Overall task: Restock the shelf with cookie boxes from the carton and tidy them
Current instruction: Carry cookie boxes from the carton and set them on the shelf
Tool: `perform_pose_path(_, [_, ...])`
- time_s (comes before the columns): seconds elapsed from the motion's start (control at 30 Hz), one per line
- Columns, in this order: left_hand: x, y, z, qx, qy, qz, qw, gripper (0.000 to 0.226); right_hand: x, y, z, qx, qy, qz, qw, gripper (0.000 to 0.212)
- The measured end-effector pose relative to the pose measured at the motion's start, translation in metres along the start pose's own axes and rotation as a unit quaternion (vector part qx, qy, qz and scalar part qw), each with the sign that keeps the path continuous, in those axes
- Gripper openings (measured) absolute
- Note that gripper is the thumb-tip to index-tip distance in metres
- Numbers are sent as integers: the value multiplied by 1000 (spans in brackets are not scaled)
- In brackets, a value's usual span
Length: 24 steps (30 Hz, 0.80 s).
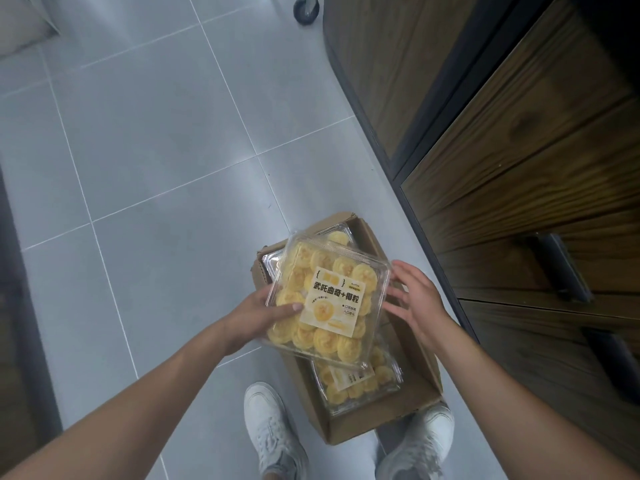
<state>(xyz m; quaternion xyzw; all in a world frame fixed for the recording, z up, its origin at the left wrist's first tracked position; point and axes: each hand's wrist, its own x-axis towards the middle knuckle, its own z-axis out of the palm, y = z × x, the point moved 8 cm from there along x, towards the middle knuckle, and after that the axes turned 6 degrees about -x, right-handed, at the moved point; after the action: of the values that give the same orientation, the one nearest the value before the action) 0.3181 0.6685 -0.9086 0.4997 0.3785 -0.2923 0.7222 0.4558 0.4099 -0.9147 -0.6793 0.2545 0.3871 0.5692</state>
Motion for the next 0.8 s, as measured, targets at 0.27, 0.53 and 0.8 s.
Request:
perform_pose_path(0.27, [-25,-7,-22,-34,59,66,995,42,4,1,13,-5,-19,8,1000,38])
perform_pose_path(0.53, [-76,-13,-114,-104,209,158,960,45,3,53,27,-155,12,128,979,31])
perform_pose_path(0.8, [-106,-33,-172,-113,267,154,944,60,-3,96,80,12,-27,224,974,63])
